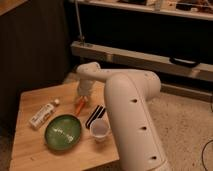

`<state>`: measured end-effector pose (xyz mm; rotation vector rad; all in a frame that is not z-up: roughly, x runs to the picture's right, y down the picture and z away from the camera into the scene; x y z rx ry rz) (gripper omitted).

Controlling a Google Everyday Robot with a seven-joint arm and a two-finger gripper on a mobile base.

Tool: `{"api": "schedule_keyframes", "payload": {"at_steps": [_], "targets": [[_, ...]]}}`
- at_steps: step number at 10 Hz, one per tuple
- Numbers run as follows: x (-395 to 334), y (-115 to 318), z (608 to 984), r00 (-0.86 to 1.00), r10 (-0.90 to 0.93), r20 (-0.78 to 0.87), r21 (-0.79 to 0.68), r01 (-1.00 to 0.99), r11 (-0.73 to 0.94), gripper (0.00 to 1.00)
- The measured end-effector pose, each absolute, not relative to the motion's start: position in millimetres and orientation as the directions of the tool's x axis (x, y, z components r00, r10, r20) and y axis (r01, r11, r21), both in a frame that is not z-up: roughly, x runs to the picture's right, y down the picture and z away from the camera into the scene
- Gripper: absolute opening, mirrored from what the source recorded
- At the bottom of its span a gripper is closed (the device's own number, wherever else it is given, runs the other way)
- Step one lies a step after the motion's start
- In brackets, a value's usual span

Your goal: Place the pepper in the ceramic cup

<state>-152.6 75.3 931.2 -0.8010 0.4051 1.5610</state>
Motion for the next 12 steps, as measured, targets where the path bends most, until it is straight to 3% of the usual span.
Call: {"api": "schedule_keyframes", "payload": {"at_steps": [4,8,10,12], "targets": [[-159,79,933,0.009,0.706,-0.708,-0.177,-0.970,-0.164,0.62],[-163,81,935,0.009,0.693,-0.721,-0.170,-0.972,-0.164,0.21],[-163,83,938,0.020,0.679,-0.734,-0.175,-0.971,-0.161,0.13],[-163,85,940,0.027,0.670,-0.742,-0.183,-0.969,-0.163,0.13]]}}
